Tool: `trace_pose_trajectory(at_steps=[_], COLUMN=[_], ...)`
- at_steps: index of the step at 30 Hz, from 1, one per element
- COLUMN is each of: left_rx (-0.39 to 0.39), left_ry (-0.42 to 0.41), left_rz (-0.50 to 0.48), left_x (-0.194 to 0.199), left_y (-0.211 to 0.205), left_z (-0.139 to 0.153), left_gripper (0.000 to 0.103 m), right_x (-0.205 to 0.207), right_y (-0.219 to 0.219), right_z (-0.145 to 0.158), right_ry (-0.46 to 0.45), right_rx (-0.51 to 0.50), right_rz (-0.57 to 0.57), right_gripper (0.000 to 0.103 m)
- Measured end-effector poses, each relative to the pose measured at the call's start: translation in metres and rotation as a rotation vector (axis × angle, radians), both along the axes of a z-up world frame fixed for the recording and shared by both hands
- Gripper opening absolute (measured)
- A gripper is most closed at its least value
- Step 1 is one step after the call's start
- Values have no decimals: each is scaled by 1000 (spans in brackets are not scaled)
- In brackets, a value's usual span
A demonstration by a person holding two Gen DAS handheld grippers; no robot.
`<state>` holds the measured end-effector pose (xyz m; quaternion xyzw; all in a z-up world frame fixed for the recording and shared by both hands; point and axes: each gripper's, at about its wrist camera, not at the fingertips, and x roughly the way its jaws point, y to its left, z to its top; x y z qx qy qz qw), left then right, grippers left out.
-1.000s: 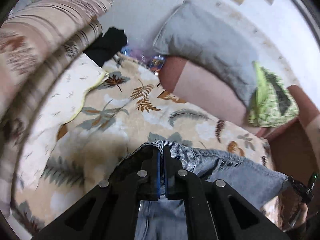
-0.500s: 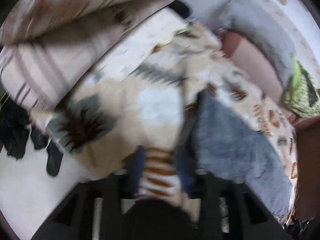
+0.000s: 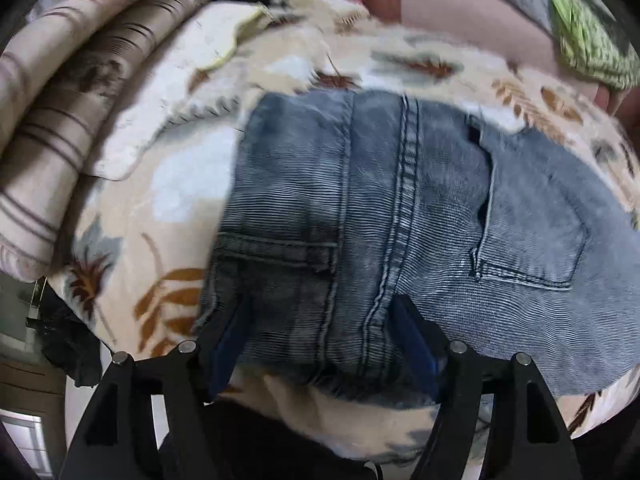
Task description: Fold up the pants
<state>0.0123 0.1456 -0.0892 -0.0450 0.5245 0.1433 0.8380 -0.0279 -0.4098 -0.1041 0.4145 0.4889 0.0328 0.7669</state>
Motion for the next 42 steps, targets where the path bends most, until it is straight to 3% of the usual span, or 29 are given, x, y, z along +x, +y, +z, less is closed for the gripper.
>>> trace_pose_trajectory(at_steps=[4, 7, 8, 10, 12, 13, 14, 15, 17, 19, 21, 23, 25, 27, 28, 30, 35, 36, 37, 38, 42], left_rx=[-17, -48, -61, -34, 24, -37, -119, -128, -131, -137, -118, -76, -52, -17, -64, -103, -102, -104, -79, -81, -85], left_ry=[-96, -204, -223, -191, -6, 118, 133, 60, 73, 16, -86, -138, -103, 45, 70, 0, -13, -15, -16, -18, -22], left_rz=[26, -2, -20, -36, 28, 81, 120, 141, 144, 151, 136, 113, 89, 122, 141, 165, 157, 154, 175, 172, 170], left_x=[-2, -2, 1, 10, 24, 24, 16, 5, 4, 3, 5, 12, 27, 37, 35, 22, 17, 15, 9, 7, -1], left_y=[1, -5, -9, -15, -5, 9, 19, 23, 24, 23, 18, 14, 12, 19, 27, 37, 36, 36, 32, 33, 32], left_z=[42, 71, 75, 65, 22, -9, -20, -11, 2, 23, 48, 58, 48, 9, -6, -8, -8, -7, -11, -10, -8], left_gripper=[74, 77, 84, 89, 89, 89, 94, 94, 94, 94, 94, 94, 94, 97, 99, 103, 103, 103, 103, 103, 103], right_x=[15, 35, 42, 53, 58, 56, 52, 50, 54, 66, 88, 113, 149, 174, 193, 221, 265, 270, 272, 272, 269], right_y=[13, 33, 41, 54, 52, 46, 40, 38, 43, 59, 87, 134, 193, 241, 269, 310, 373, 382, 390, 396, 404], right_z=[45, 65, 65, 52, 16, 0, 3, 9, 30, 59, 86, 108, 118, 119, 113, 96, 35, 25, 17, 13, 15], right_ry=[-46, -133, -150, -126, 10, 35, -7, -4, 47, -25, -92, -169, -221, -243, -235, -193, -55, -34, -25, -15, -63], right_rx=[-177, -146, -133, -129, -174, -146, -123, -113, -212, -283, -300, -311, -314, -317, -329, -359, -418, -423, -423, -425, -612], right_rz=[45, 123, 153, 198, 189, 170, 145, 134, 146, 196, 274, 399, 533, 634, 674, 743, 880, 909, 936, 960, 913], right_gripper=[86, 87, 87, 87, 87, 86, 86, 86, 87, 87, 87, 87, 87, 87, 87, 87, 86, 74, 28, 12, 7])
